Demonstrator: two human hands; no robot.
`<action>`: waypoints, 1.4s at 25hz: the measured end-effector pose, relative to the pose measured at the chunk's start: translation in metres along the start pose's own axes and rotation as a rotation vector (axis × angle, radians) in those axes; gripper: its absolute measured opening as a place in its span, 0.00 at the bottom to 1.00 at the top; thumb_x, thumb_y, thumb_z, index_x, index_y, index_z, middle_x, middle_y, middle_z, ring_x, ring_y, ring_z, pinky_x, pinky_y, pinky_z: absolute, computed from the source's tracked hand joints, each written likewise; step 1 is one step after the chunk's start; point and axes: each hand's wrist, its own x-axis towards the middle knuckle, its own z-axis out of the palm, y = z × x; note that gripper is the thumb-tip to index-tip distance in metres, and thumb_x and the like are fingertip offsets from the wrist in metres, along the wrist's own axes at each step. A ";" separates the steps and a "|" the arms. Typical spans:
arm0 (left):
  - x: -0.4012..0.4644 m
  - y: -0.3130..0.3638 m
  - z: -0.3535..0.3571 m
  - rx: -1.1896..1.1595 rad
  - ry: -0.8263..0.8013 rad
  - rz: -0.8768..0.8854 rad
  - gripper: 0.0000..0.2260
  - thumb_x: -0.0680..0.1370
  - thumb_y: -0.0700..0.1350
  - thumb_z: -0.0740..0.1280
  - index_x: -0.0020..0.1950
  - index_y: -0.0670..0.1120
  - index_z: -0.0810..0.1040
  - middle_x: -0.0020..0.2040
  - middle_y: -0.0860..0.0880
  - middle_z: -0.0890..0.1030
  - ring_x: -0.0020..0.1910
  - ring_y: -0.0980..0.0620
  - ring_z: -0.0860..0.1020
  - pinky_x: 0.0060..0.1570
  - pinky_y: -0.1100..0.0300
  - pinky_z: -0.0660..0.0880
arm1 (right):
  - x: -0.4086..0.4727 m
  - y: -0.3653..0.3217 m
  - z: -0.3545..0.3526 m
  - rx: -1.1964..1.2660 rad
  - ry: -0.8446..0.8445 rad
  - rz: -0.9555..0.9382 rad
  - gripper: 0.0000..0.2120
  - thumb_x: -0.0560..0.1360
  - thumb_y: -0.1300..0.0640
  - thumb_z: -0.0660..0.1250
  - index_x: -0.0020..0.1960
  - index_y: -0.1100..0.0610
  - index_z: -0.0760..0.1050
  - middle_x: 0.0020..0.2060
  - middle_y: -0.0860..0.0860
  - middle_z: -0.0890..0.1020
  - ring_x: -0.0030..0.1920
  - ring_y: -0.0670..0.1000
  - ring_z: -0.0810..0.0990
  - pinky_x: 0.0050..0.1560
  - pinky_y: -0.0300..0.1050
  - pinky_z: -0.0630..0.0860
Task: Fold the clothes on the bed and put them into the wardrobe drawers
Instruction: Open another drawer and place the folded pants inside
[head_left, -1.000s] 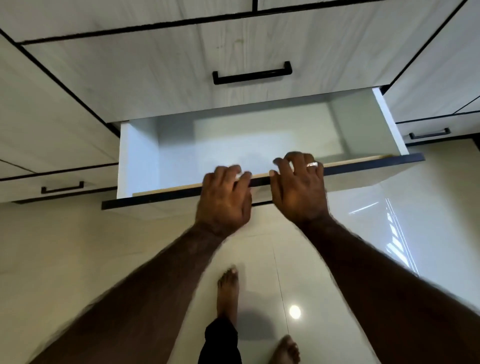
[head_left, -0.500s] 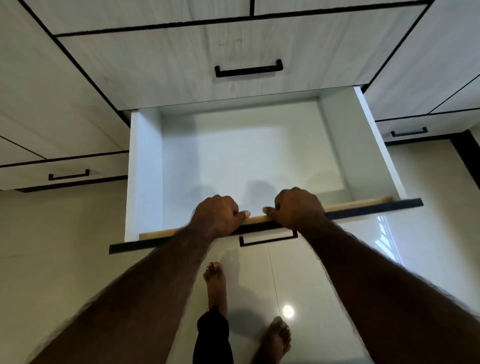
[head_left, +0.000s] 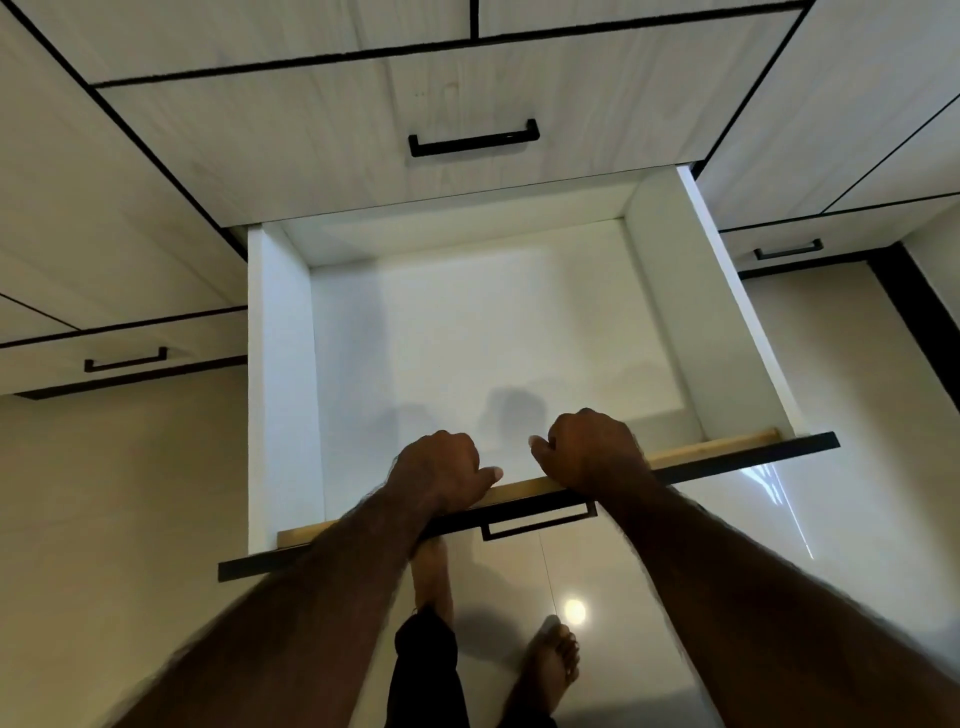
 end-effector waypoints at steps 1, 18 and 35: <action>-0.001 0.001 0.002 -0.012 0.007 0.016 0.21 0.81 0.67 0.61 0.52 0.53 0.83 0.49 0.51 0.84 0.54 0.47 0.82 0.54 0.51 0.79 | -0.005 0.003 0.003 0.021 0.065 -0.014 0.23 0.82 0.37 0.56 0.56 0.52 0.81 0.50 0.52 0.84 0.52 0.57 0.83 0.49 0.49 0.75; -0.095 0.187 -0.302 0.258 0.789 0.765 0.33 0.86 0.58 0.54 0.86 0.42 0.51 0.86 0.42 0.52 0.86 0.44 0.48 0.81 0.37 0.52 | -0.203 0.055 -0.264 0.223 0.773 0.504 0.33 0.84 0.44 0.54 0.84 0.59 0.55 0.84 0.57 0.58 0.84 0.57 0.53 0.81 0.69 0.48; -0.410 0.577 -0.123 0.359 0.456 1.905 0.32 0.86 0.59 0.51 0.86 0.43 0.55 0.86 0.44 0.53 0.85 0.44 0.50 0.81 0.37 0.52 | -0.661 0.171 -0.173 0.234 0.877 1.569 0.33 0.84 0.43 0.50 0.85 0.55 0.51 0.85 0.54 0.54 0.85 0.55 0.50 0.81 0.67 0.43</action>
